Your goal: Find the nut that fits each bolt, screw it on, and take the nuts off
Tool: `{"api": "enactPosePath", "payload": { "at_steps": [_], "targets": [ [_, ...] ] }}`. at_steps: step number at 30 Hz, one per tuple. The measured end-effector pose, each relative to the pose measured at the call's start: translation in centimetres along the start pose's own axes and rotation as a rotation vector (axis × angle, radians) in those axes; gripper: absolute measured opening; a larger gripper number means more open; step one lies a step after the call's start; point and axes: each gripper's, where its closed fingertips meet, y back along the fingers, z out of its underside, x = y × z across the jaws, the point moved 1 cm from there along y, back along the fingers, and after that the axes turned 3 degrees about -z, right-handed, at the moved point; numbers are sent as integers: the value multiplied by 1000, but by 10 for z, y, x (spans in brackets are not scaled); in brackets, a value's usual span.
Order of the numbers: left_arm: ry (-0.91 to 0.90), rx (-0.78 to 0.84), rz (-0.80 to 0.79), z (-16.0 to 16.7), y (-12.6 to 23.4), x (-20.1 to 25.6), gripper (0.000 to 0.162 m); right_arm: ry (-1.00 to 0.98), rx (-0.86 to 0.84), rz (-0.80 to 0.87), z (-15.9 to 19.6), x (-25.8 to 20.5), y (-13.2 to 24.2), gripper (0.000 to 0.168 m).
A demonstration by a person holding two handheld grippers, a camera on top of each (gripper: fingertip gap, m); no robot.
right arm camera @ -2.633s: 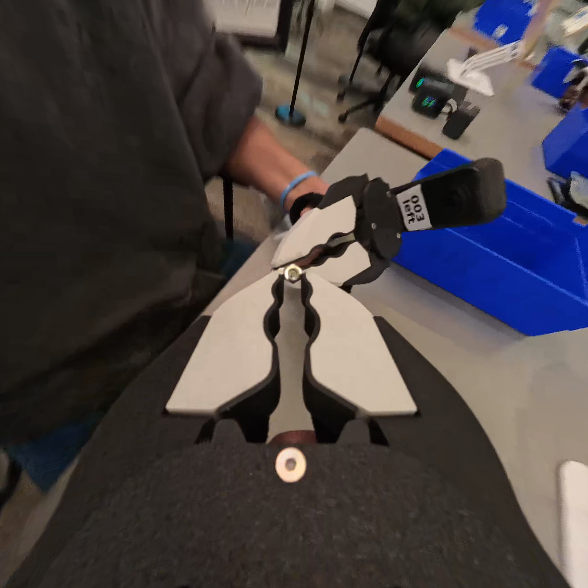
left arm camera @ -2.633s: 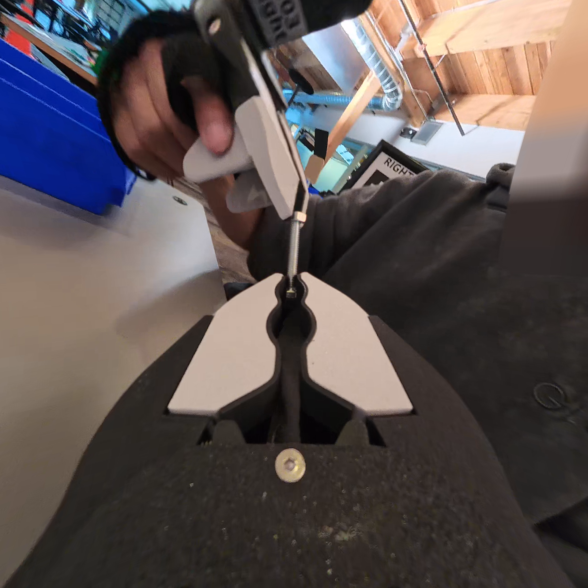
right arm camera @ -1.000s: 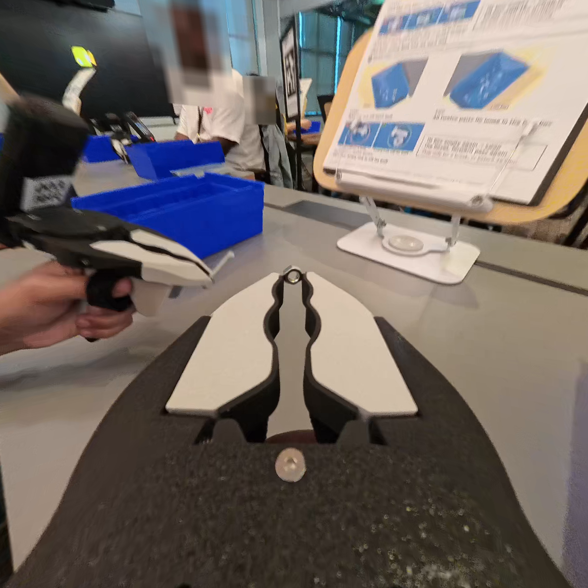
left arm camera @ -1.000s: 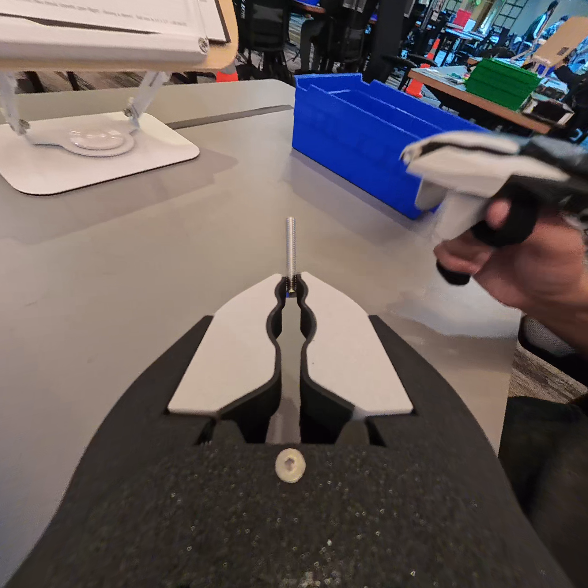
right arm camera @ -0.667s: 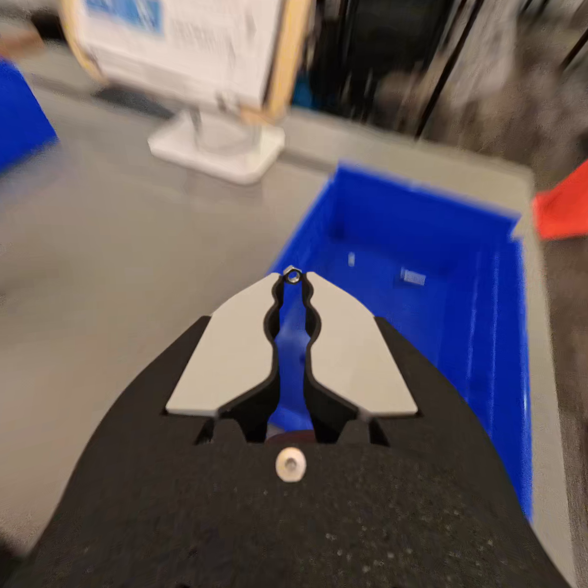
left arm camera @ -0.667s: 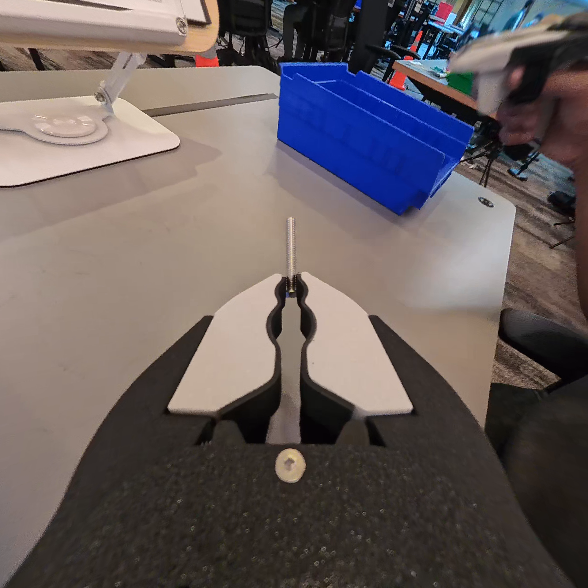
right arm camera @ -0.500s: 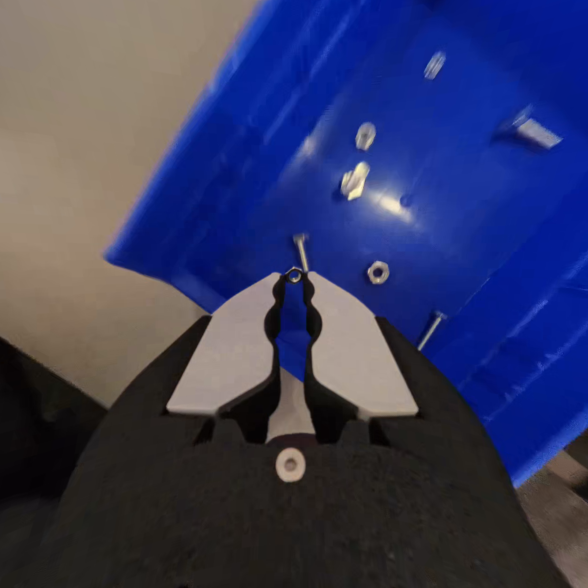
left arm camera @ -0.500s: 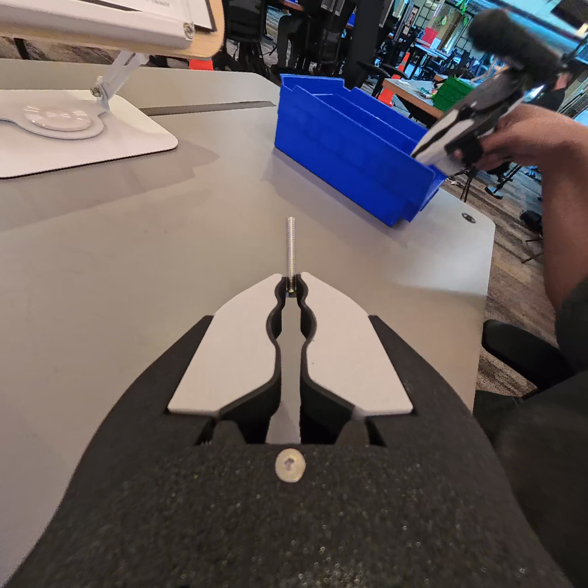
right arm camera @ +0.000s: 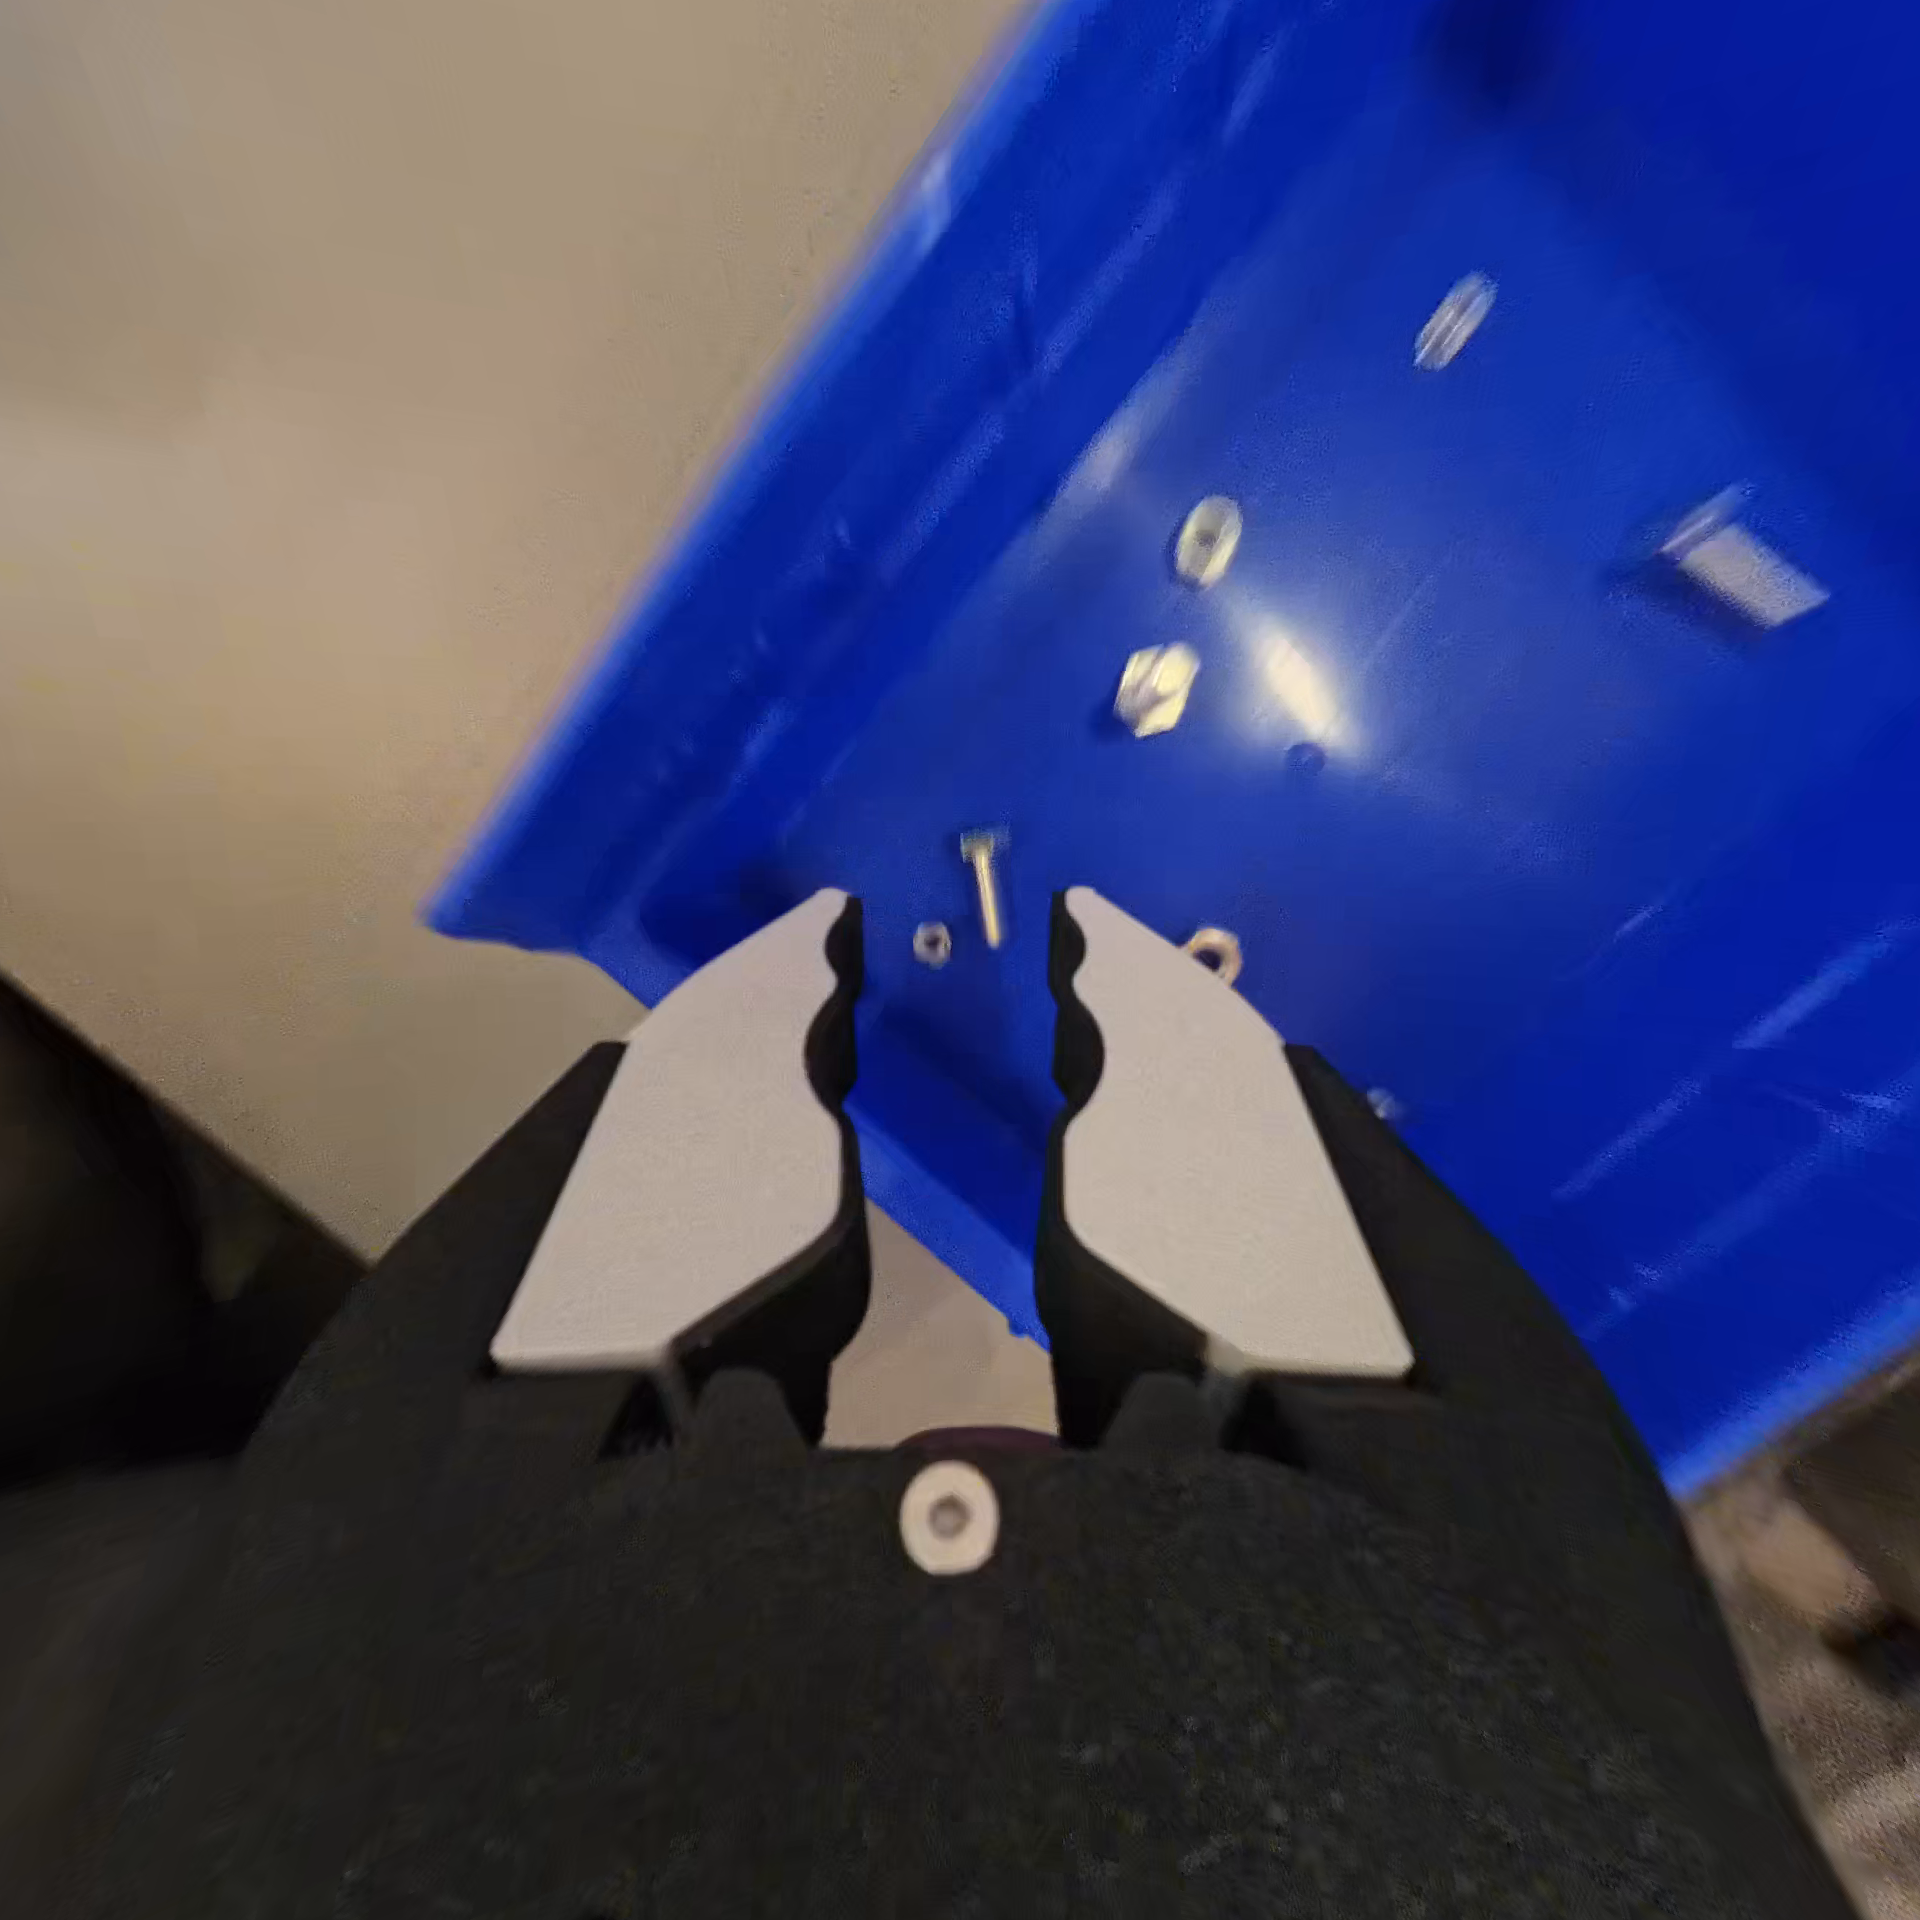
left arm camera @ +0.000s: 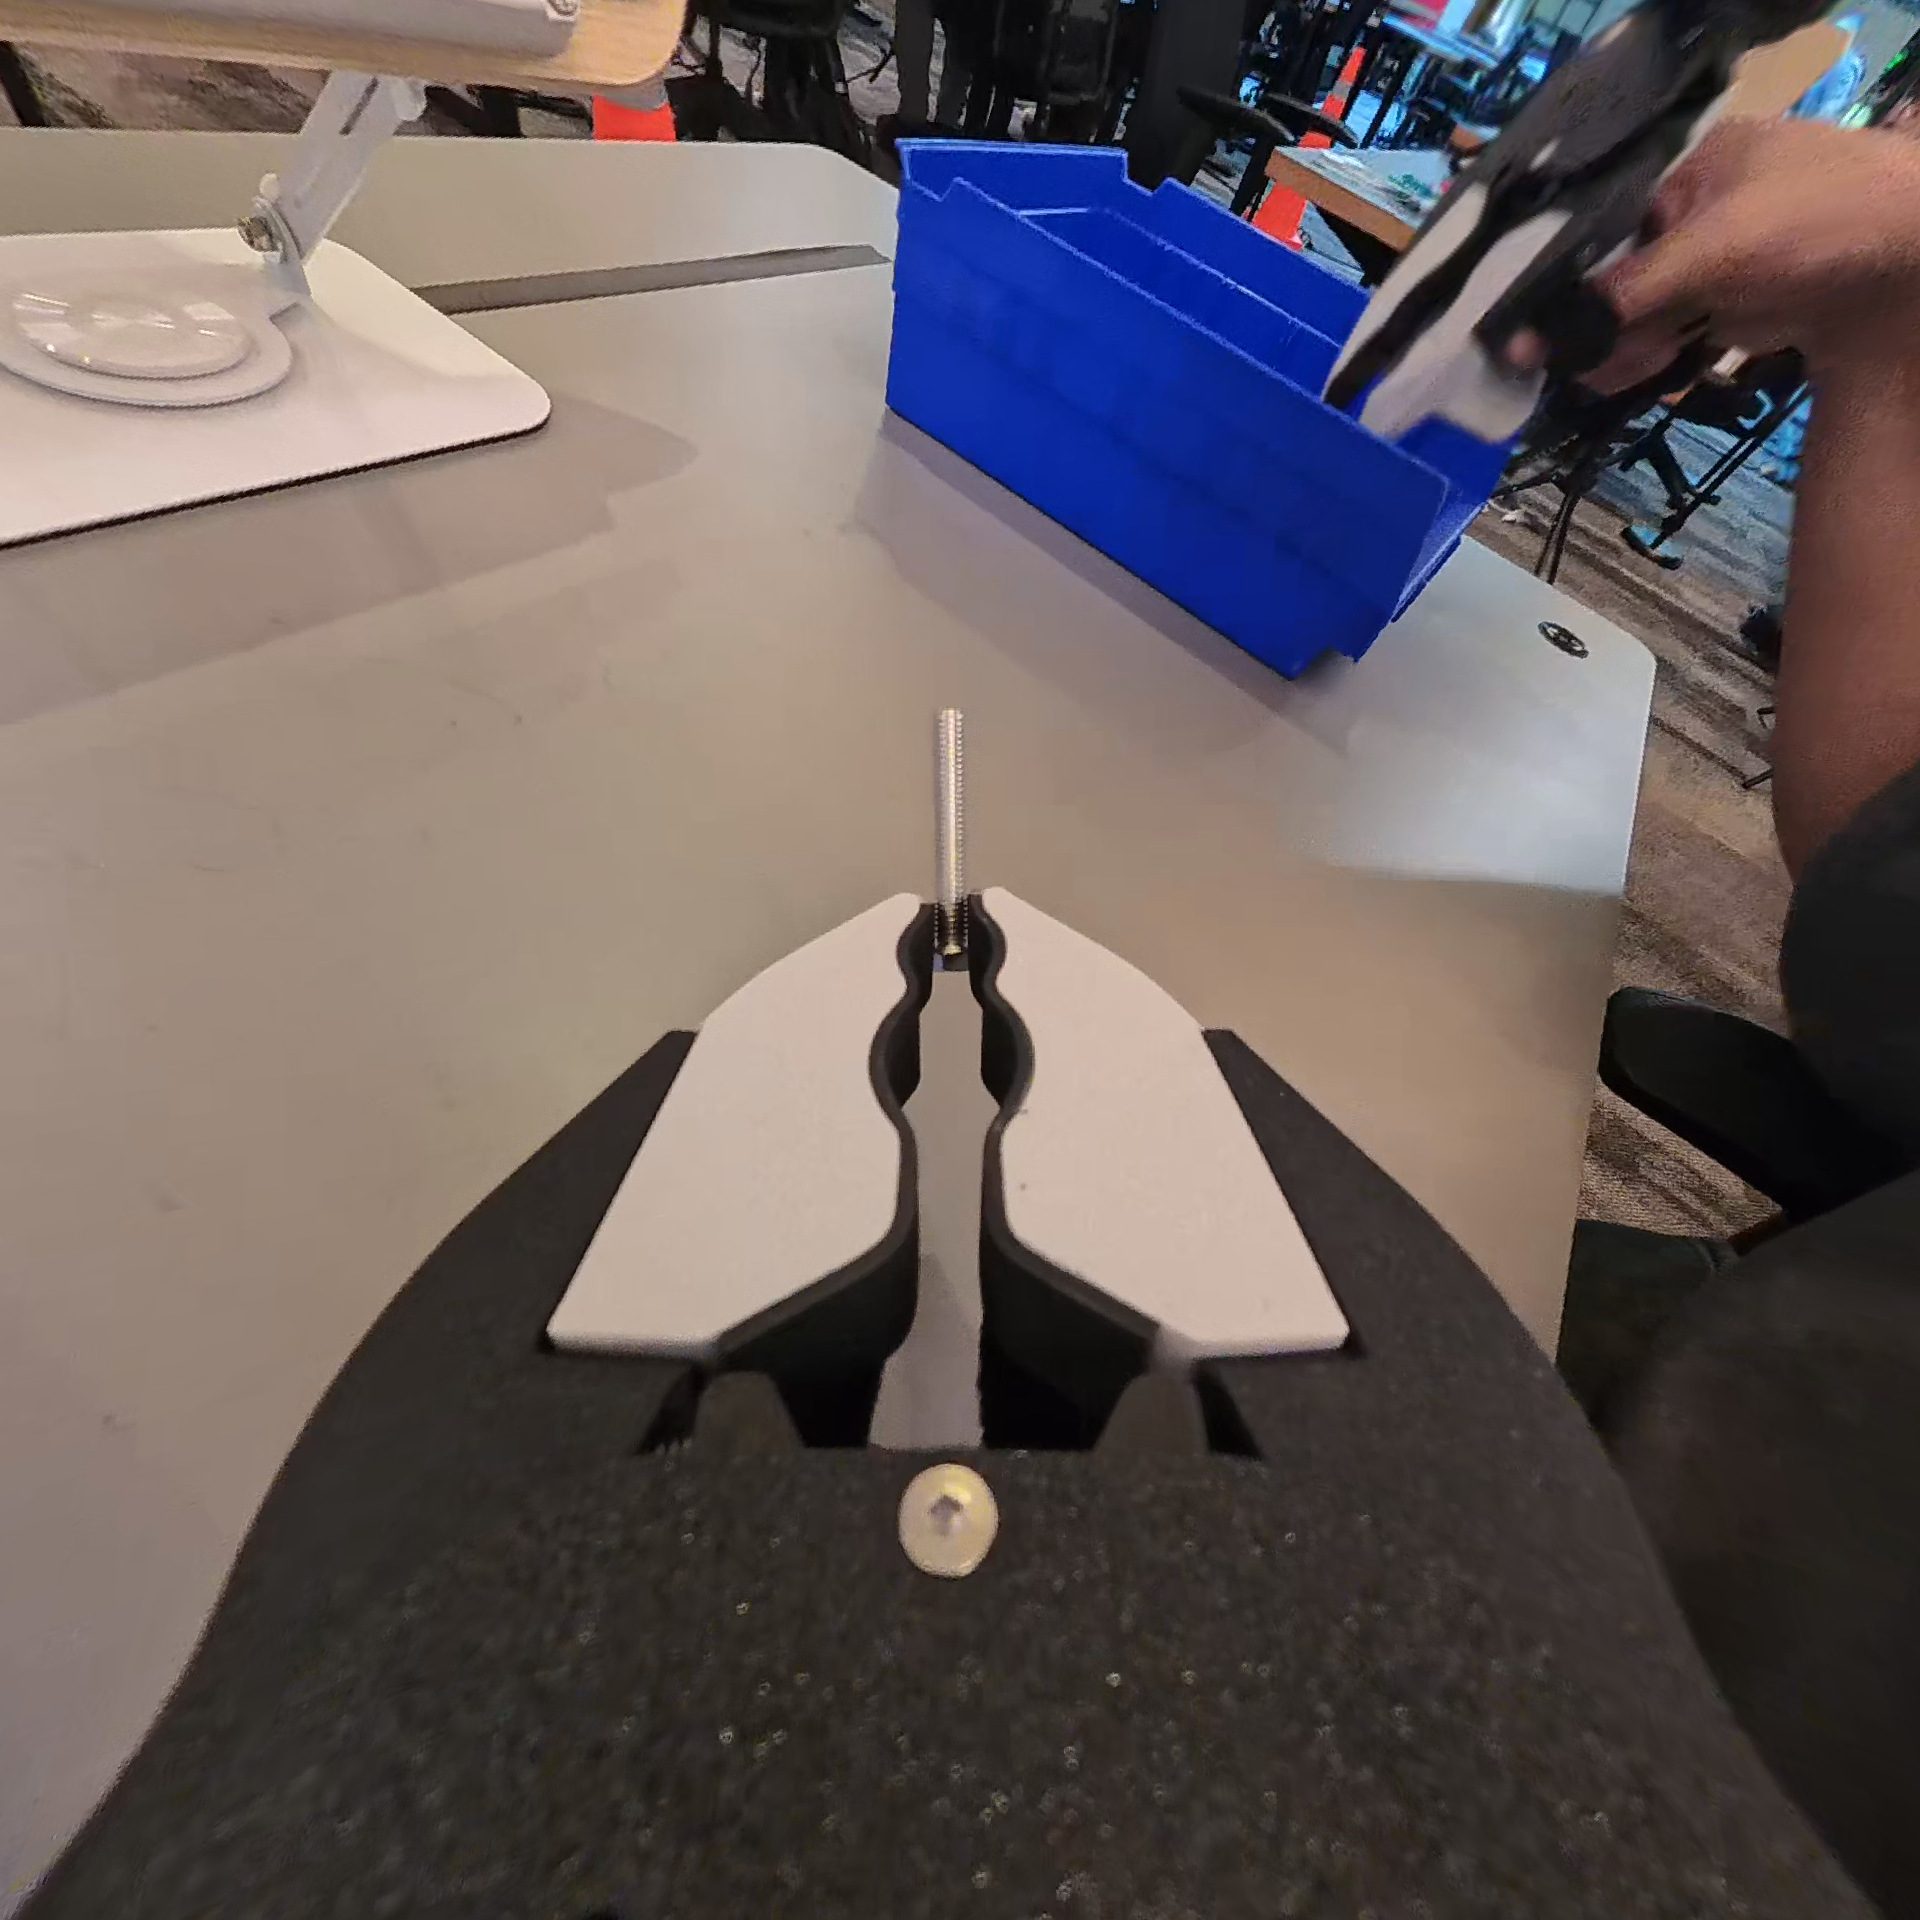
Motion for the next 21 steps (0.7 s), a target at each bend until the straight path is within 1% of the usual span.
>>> {"api": "enactPosePath", "payload": {
  "at_steps": [1, 3, 4, 6, 7, 8, 10, 11, 13, 14, 17, 21],
  "targets": [
    [-2, 2, 8, -1, 0, 2, 5, 17, 129, 41, -16, -8, 15, 33],
    [2, 5, 36, -2, 0, 7, 5, 104, 406, 53, -55, -42, 39, 34],
    [4, 10, 59, -3, 0, 10, 5, 167, 550, 16, -75, -69, 45, 33],
    [11, 30, 125, -4, 2, 19, 5, 260, 852, -147, -108, -133, 50, 25],
    [23, 45, 168, -5, 4, 24, 5, 285, 966, -228, -119, -160, 46, 25],
    [41, 66, 214, -7, 6, 29, 5, 272, 1037, -304, -128, -182, 38, 25],
    [81, 116, 305, -14, 13, 37, 5, 208, 1061, -507, -144, -220, 13, 28],
    [97, 137, 337, -17, 17, 40, 5, 168, 1037, -614, -151, -237, 0, 33],
    [138, 182, 371, -24, 24, 40, 5, 156, 940, -819, -156, -270, -23, 32],
    [160, 194, 398, -26, 27, 41, 5, 144, 905, -882, -157, -281, -32, 32],
    [178, 200, 446, -27, 32, 44, 5, 96, 911, -963, -161, -298, -43, 32],
    [175, 181, 451, -22, 30, 46, 5, 97, 899, -942, -163, -304, -52, 31]
  ]
}}
